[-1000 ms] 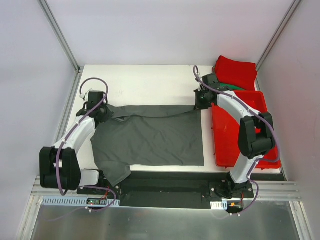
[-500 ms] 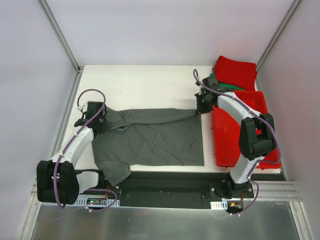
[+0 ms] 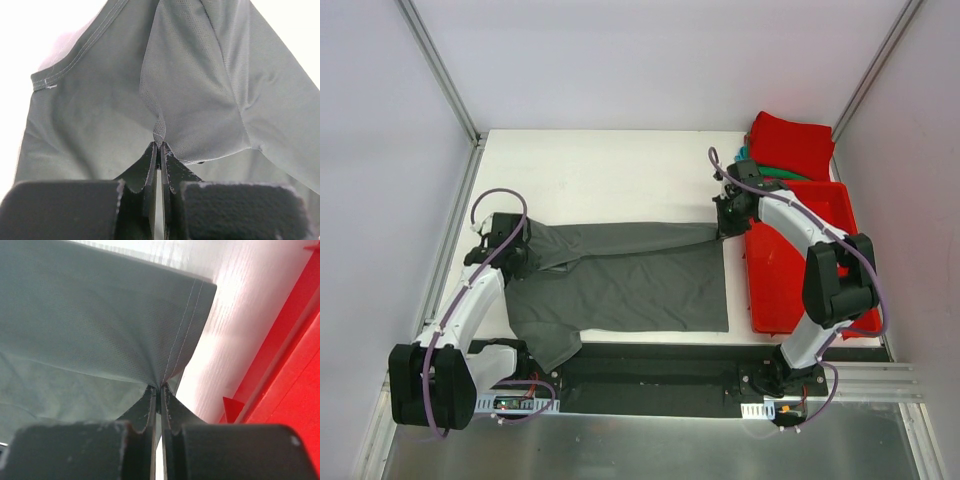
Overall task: Fold and stack the t-shirts
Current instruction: Fold the flattened tshirt in 1/3 of the way
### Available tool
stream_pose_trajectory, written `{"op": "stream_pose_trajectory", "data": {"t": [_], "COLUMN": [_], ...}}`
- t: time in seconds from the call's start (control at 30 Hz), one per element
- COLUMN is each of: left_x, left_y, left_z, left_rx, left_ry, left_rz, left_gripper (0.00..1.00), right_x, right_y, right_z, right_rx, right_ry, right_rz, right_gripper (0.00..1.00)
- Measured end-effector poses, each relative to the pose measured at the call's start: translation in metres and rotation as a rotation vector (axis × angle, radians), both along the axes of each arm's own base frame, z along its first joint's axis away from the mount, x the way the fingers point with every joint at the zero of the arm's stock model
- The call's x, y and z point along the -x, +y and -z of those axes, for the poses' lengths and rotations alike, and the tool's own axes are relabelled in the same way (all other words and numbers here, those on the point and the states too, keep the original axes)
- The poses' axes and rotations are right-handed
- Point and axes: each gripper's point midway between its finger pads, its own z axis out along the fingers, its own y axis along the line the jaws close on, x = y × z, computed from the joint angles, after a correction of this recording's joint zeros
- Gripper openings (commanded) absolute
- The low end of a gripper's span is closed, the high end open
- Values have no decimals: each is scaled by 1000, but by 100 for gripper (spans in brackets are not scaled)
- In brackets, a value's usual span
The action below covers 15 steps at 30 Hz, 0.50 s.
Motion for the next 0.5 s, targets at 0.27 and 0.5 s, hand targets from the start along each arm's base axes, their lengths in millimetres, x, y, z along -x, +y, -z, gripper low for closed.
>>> {"op": "stream_pose_trajectory", "data": {"t": [0.27, 0.5], "left_x": [28, 38], "left_y": [3, 11], "left_z": [29, 32], "left_rx": [-8, -44], "left_ry": [101, 131], "left_rz": [-7, -47], "left_gripper": [10, 79], "right_x": [38, 56], "right_y": [-6, -3], "right_z": [23, 26], "right_rx": [8, 13], "right_ry": [78, 92], "right_rz": [19, 8], "right_gripper": [30, 63]}}
